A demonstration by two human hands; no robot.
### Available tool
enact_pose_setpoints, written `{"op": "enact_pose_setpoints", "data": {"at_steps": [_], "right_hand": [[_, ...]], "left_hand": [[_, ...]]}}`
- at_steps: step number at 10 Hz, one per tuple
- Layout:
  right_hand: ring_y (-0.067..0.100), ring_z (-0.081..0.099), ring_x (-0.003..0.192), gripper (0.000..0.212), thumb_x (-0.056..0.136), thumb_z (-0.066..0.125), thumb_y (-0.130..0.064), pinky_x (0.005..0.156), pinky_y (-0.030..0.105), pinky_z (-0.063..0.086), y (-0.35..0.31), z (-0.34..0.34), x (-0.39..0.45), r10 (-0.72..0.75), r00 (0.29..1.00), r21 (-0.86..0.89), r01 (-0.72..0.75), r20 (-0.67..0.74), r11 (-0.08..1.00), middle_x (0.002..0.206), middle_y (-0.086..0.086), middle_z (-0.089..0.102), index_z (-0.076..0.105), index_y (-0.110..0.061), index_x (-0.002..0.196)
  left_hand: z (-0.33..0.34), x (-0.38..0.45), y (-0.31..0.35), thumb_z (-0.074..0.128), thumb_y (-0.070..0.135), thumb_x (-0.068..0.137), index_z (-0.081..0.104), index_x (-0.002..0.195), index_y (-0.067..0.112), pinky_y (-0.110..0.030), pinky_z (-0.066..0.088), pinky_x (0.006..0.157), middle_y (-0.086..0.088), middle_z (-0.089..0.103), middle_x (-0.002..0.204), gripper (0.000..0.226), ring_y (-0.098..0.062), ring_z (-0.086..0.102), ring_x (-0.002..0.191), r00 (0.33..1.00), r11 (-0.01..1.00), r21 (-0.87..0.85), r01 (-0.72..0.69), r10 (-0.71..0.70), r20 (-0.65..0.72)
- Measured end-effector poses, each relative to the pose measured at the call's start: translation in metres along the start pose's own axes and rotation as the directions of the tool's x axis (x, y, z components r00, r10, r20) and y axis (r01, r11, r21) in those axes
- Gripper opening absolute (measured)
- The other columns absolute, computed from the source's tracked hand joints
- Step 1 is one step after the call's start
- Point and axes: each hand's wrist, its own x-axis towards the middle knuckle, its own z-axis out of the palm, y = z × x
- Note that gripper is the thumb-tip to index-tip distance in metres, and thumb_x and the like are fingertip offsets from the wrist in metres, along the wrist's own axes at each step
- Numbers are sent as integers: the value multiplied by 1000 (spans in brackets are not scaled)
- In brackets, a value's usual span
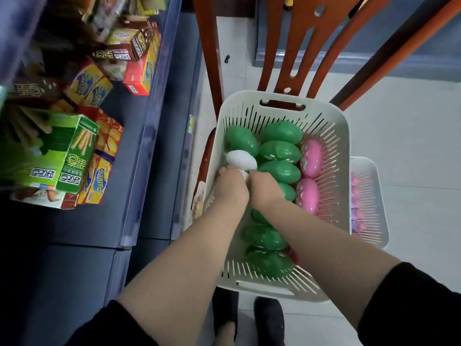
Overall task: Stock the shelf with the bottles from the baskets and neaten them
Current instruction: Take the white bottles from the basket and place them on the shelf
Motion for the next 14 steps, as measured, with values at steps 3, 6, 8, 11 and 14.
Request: {"op": "enact_pose_setpoints", "data": {"at_steps": [3, 6, 8, 11, 14], "right_hand": [[28, 62, 95, 33, 84, 67, -28, 81, 39, 49, 22, -6, -14, -142, 990, 140, 144, -28, 980, 102, 9, 68, 61, -9, 110], [5, 48, 66, 39, 80, 72, -30, 61, 17, 34, -9, -124, -89, -306, 938, 178, 333, -161, 926, 91, -7, 63, 65, -13, 114], [-5, 40, 62, 40, 81, 70, -34, 58, 11, 32, -49, -211, -159, -442, 839, 134, 501, -316, 855, 85, -10, 61, 64, -18, 117], [8, 57, 85, 43, 75, 77, -12, 74, 7, 41, -120, -300, -273, -623, 661, 264, 745, -419, 613, 96, -6, 62, 58, -17, 114], [12, 64, 92, 30, 82, 67, -6, 80, 29, 53, -220, -320, -402, -797, 433, 494, 847, -421, 199, 99, -5, 63, 51, -24, 100]], "left_hand": [[-9, -14, -12, 42, 4, 94, 44, 128, 1, -37, 41, 97, -17, 49, 128, 34, -31, 48, 117, 982, 975, 138, -177, 185, -45], [-110, -88, 11, 66, 21, 85, 54, 119, 4, -36, 41, 91, -12, 54, 119, 40, -28, 53, 108, 917, 913, -107, -394, 381, -117], [-193, -174, 38, 65, 22, 86, 56, 116, 3, -26, 36, 80, -10, 56, 109, 37, -21, 51, 98, 827, 832, -161, -531, 467, -314], [-308, -323, 50, 69, 28, 84, 63, 104, 2, -19, 36, 62, -4, 57, 90, 33, -18, 52, 81, 670, 780, -77, -621, 477, -569], [-374, -482, -7, 65, 33, 85, 66, 90, 16, -21, 46, 63, 5, 63, 77, 17, -4, 52, 63, 482, 777, -154, -611, 210, -851]]}}
